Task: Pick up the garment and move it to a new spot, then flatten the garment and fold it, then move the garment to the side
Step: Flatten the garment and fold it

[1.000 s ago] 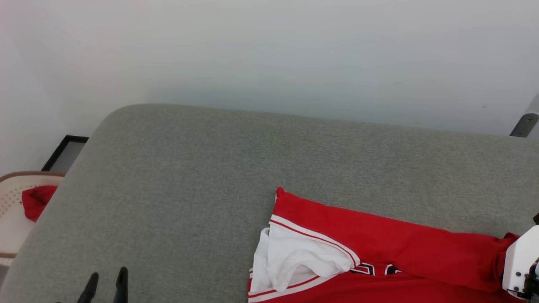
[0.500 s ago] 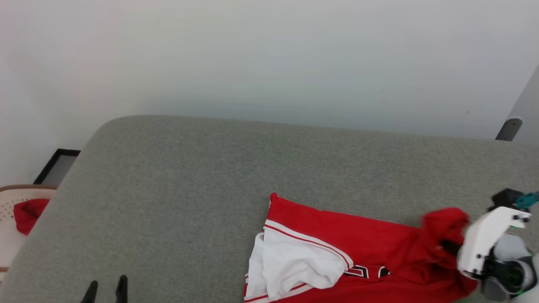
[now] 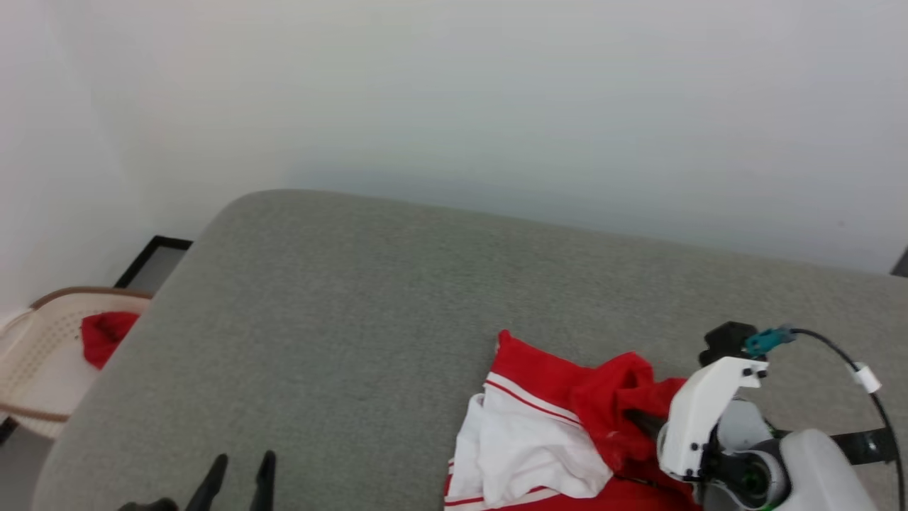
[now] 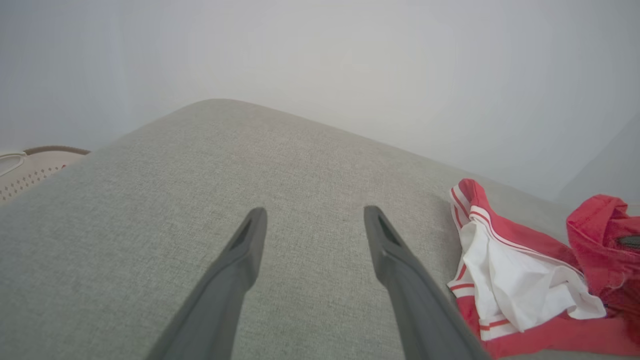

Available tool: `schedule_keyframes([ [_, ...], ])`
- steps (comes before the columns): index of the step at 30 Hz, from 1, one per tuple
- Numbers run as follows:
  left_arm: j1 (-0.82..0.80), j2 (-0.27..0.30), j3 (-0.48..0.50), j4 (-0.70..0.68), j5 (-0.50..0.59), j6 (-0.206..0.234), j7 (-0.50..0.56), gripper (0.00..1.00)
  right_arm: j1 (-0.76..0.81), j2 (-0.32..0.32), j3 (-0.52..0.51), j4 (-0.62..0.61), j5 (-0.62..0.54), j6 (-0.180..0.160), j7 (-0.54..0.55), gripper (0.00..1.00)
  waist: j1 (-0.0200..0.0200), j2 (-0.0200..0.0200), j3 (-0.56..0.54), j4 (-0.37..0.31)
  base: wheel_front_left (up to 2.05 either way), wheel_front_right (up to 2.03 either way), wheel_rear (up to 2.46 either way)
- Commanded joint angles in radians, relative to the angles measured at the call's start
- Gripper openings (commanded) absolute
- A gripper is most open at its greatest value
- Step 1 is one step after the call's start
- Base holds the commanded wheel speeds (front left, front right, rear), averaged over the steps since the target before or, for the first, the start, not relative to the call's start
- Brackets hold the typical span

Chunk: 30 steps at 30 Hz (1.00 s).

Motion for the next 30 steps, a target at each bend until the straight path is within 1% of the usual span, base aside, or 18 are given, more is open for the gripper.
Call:
schedule_keyframes([
  [1, -0.014, 0.003, -0.013, 0.007, -0.007, -0.003, -0.001, 1.0, -0.014, 0.008, 0.01, 0.012, -0.014, -0.001, -0.012, 0.0, 0.0, 0.0, -0.009, 0.038, 0.0, 0.0, 0.0],
  [5, -0.04, 0.006, -0.046, 0.017, -0.018, -0.003, -0.001, 1.0, -0.039, 0.022, 0.039, 0.067, -0.015, -0.001, -0.053, 0.0, 0.0, 0.0, -0.008, 0.074, 0.0, 0.0, 0.0],
  [7, -0.05, 0.006, -0.061, 0.021, -0.019, -0.003, -0.001, 1.0, -0.053, 0.024, 0.075, 0.096, 0.012, -0.001, -0.08, 0.0, 0.0, 0.0, -0.007, 0.09, 0.0, 0.0, 0.0],
  [8, -0.05, 0.006, -0.061, 0.021, -0.019, -0.003, -0.001, 1.0, -0.053, 0.024, 0.075, 0.096, 0.012, -0.001, -0.08, 0.0, 0.0, 0.0, -0.007, 0.09, 0.0, 0.0, 0.0],
  [13, -0.071, 0.003, -0.083, 0.033, -0.034, -0.003, -0.001, 1.0, -0.095, 0.023, 0.168, 0.186, 0.084, -0.001, -0.159, 0.0, 0.0, 0.0, -0.002, 0.122, 0.0, 0.0, 0.0],
  [21, -0.086, -0.007, -0.092, 0.045, -0.042, -0.003, -0.001, 1.0, -0.171, 0.024, 0.307, 0.347, 0.138, -0.001, -0.279, 0.0, 0.0, 0.0, 0.006, 0.138, 0.0, 0.0, 0.0],
  [22, -0.087, -0.008, -0.092, 0.047, -0.043, -0.003, -0.001, 1.0, -0.181, 0.024, 0.325, 0.364, 0.139, -0.001, -0.293, 0.14, 0.0, 0.0, 0.007, 0.138, 0.0, 0.0, 0.0],
  [24, -0.089, -0.01, -0.09, 0.05, -0.048, -0.003, -0.001, 1.0, -0.198, 0.023, 0.355, 0.39, 0.154, -0.001, -0.317, 0.86, 0.0, 0.0, 0.008, 0.137, 0.0, 0.0, 0.0],
  [25, -0.09, -0.01, -0.088, 0.053, -0.05, -0.003, -0.001, 1.0, -0.206, 0.024, 0.373, 0.399, 0.166, -0.001, -0.324, 1.0, 0.0, 0.0, 0.008, 0.136, 0.0, 0.0, 0.0],
  [30, -0.081, -0.011, -0.074, 0.057, -0.055, -0.003, -0.001, 1.0, -0.244, 0.024, 0.443, 0.42, 0.21, -0.001, -0.348, 1.0, 0.0, 0.0, 0.005, 0.12, 0.0, 0.0, 0.0],
])
